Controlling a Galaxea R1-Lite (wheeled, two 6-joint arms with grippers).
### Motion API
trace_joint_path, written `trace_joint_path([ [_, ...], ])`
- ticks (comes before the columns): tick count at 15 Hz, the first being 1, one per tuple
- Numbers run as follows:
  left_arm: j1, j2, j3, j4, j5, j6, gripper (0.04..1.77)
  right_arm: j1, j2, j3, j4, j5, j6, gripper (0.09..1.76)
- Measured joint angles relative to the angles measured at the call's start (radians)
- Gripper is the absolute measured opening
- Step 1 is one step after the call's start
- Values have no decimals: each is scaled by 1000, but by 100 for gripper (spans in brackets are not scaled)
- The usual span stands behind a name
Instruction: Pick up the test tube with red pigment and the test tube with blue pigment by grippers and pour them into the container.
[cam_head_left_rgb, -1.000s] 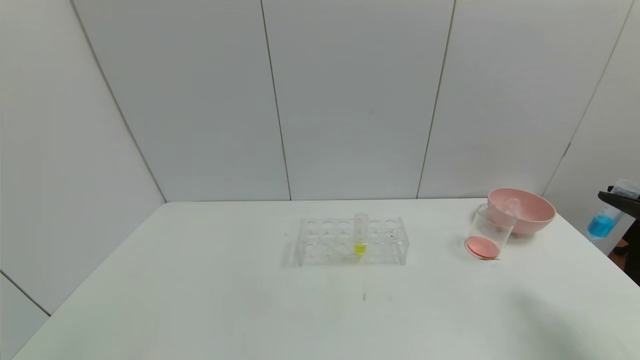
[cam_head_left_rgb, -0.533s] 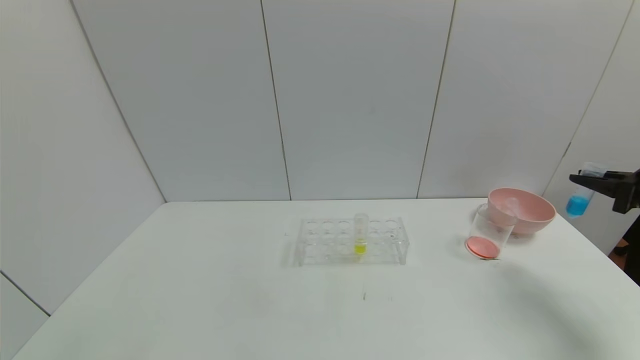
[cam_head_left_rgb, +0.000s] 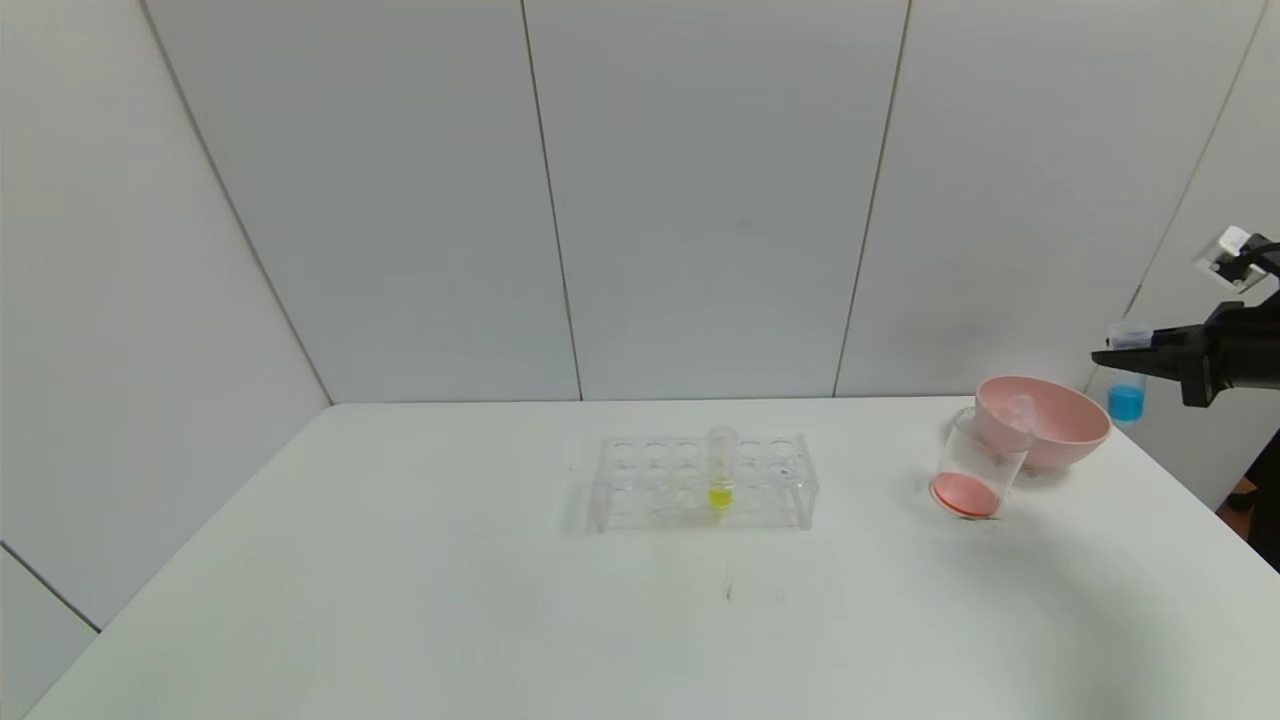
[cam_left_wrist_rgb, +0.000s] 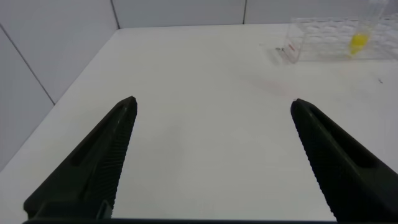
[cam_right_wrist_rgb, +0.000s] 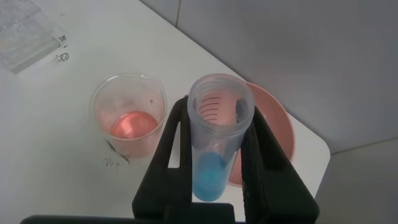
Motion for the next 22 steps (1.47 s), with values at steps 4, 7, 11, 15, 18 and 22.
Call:
trace_joint_path([
  [4,0,0,0,0,0,0,176,62,73,-150,179,-59,-135,51],
  [7,0,0,0,0,0,0,176,99,97,-296,399,-111,-193,51],
  [11,0,0,0,0,0,0,176,127,130,-473,617,-287,-364,51],
  [15,0,0,0,0,0,0,176,157,138,-493,685,-389,-441,51],
  [18,0,0,0,0,0,0,176,180,134,-494,717,-506,-471,51],
  [22,0,0,0,0,0,0,176,241,129,-494,747,-639,-488,51],
])
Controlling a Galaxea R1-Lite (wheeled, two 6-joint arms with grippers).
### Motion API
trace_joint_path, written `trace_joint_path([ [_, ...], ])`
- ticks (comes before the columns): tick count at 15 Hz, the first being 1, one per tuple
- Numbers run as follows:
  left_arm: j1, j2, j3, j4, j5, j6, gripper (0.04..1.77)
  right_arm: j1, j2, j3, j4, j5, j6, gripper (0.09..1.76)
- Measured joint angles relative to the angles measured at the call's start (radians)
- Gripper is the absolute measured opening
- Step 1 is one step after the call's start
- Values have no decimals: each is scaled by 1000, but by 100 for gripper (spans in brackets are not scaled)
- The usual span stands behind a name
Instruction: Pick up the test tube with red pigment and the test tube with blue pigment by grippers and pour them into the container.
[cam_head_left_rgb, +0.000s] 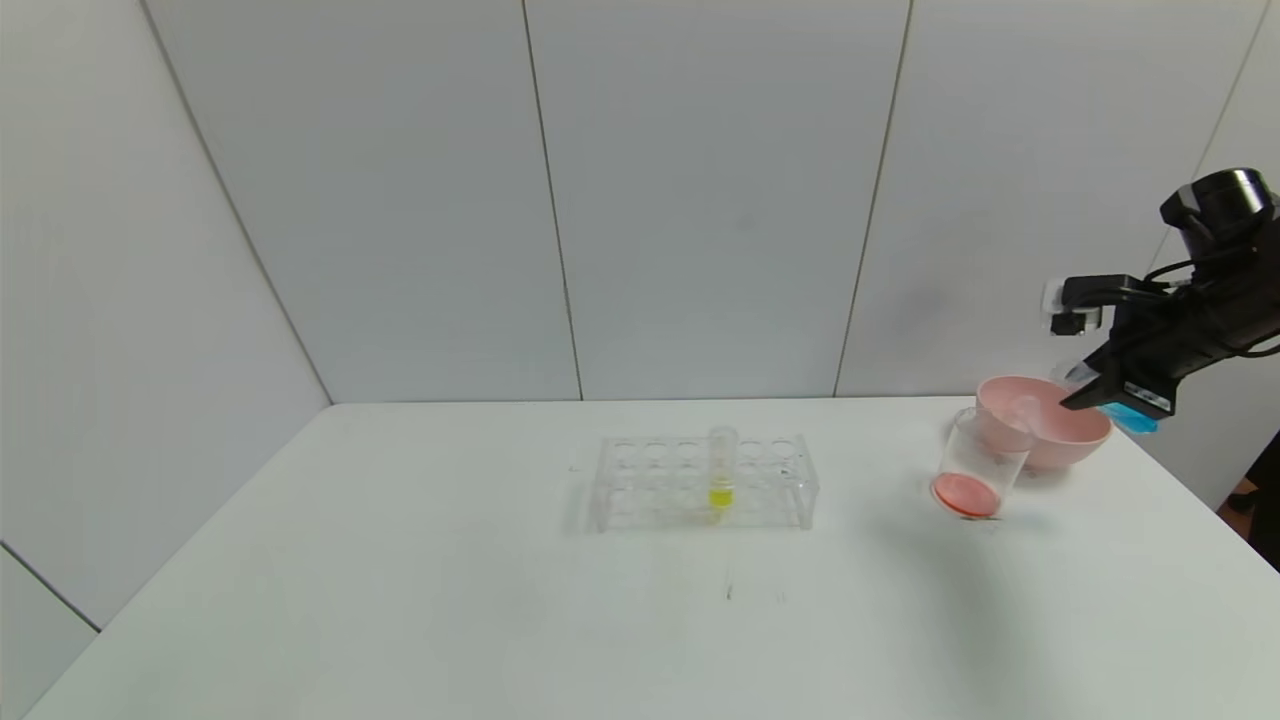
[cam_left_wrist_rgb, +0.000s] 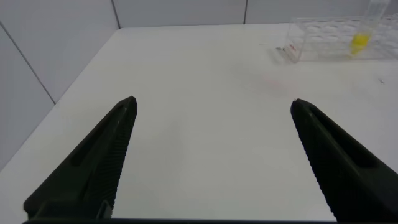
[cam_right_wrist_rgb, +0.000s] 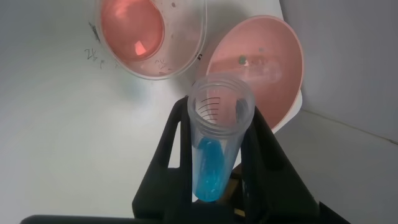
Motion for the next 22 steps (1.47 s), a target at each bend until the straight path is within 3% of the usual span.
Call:
trace_joint_path([
  [22,0,0,0,0,0,0,176,135,45,0,-35,-392,-79,51],
])
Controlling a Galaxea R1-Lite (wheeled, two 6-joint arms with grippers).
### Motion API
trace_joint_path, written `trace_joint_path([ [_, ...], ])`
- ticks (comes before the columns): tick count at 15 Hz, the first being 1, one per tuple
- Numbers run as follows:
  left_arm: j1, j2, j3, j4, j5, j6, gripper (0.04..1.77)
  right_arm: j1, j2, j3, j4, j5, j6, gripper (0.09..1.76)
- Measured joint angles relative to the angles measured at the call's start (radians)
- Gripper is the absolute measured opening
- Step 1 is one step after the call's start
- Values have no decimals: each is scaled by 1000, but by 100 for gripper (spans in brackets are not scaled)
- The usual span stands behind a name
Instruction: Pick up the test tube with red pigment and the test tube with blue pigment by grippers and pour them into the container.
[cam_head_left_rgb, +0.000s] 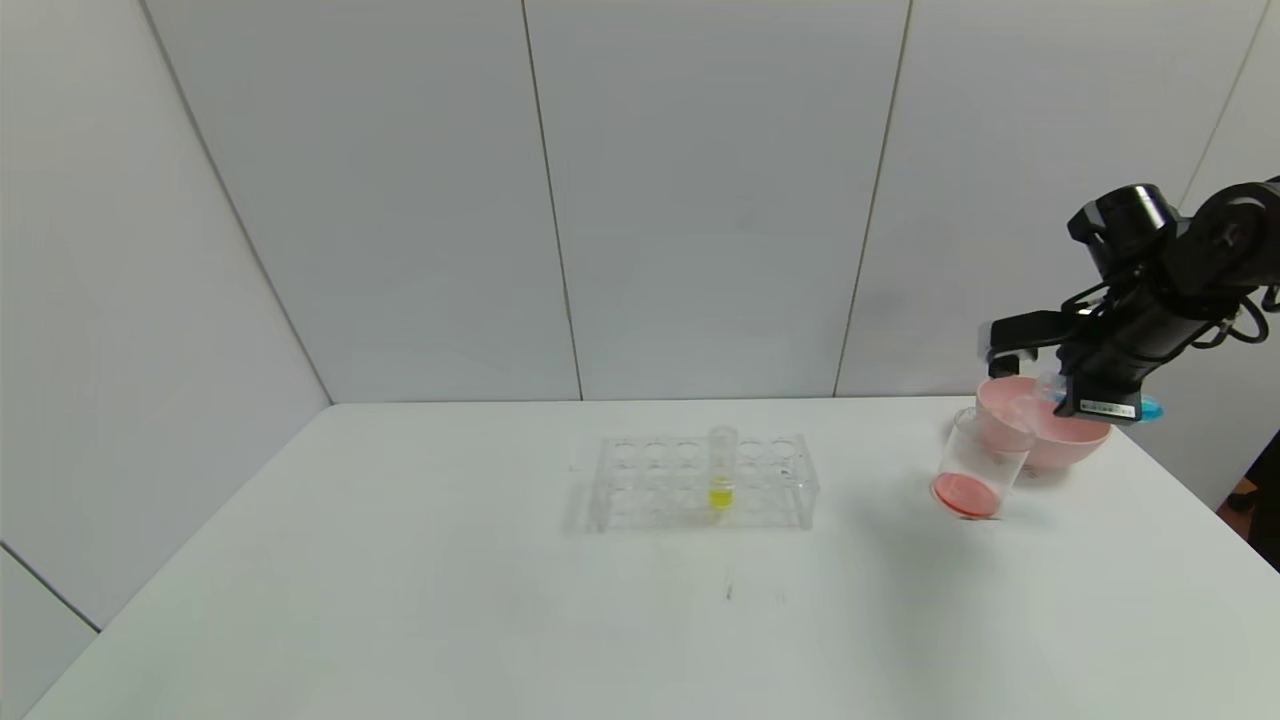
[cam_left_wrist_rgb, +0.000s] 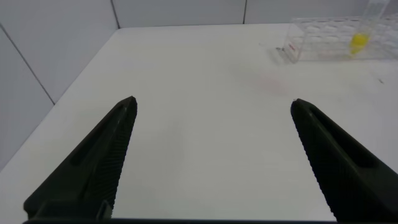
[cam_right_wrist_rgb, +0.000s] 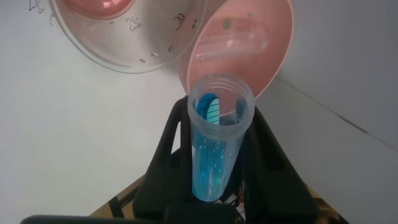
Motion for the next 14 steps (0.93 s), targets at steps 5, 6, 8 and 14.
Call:
trace_joint_path([
  [5,0,0,0,0,0,0,176,26,9,0,6,-53,-12,51],
  [6,0,0,0,0,0,0,176,29,10,0,6,-76,-30,51],
  [8,0,0,0,0,0,0,176,36,10,0,5,-103,-40,51],
  [14,0,0,0,0,0,0,176,68,10,0,2,-187,-67,51],
])
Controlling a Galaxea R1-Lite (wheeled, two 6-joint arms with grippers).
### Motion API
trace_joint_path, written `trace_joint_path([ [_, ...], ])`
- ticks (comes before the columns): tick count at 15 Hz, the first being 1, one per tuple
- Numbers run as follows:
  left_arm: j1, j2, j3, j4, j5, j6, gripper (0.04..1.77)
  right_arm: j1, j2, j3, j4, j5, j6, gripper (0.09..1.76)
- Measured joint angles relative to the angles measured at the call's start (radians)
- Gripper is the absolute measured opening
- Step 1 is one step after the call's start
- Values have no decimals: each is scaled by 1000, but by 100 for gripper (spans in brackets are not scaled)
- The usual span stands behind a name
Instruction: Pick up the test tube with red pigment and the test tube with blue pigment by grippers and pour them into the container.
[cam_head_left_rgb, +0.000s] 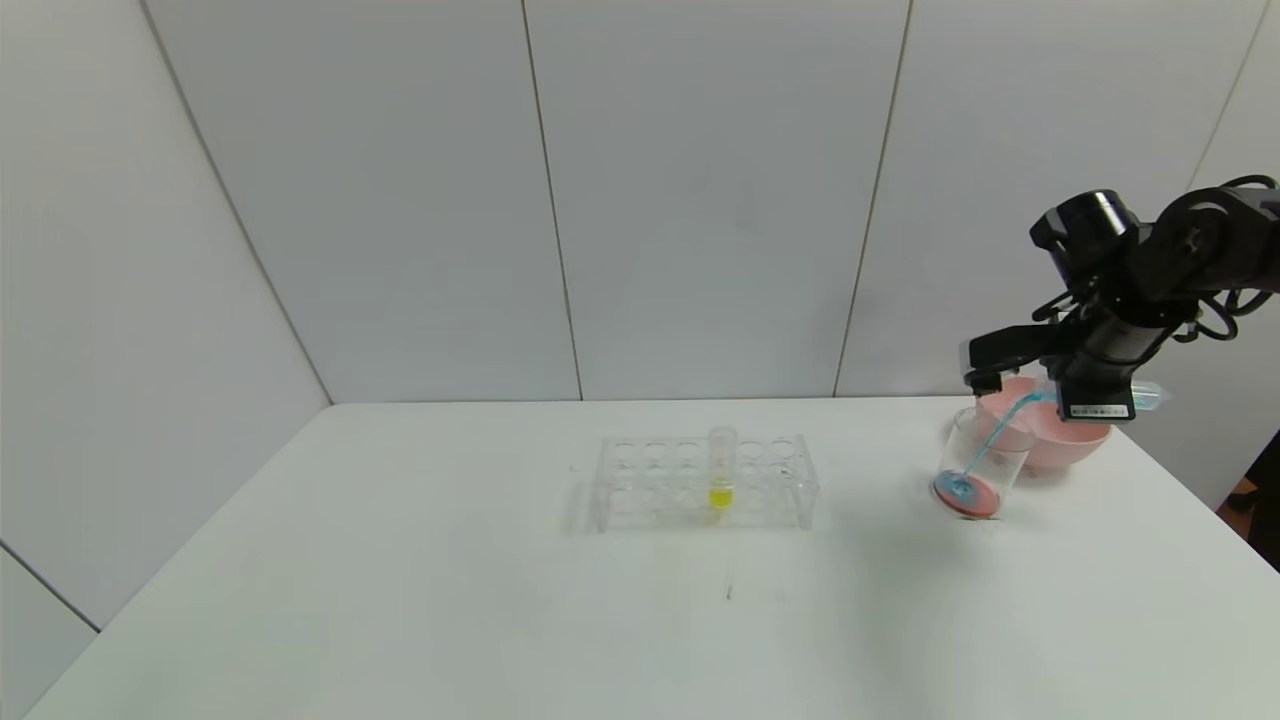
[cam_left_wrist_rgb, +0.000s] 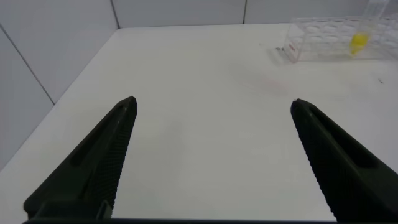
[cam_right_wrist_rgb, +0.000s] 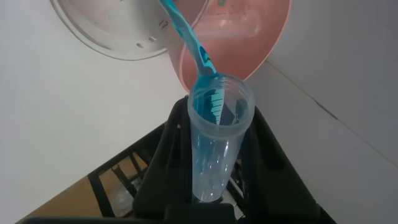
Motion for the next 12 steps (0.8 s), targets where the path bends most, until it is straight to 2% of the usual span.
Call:
trace_joint_path([
  [5,0,0,0,0,0,0,176,42,0,0,2,-121,-33,51],
  [8,0,0,0,0,0,0,176,64,-1,0,7,-163,-52,51],
  [12,0,0,0,0,0,0,176,86,-5,0,53,-244,-72,51],
])
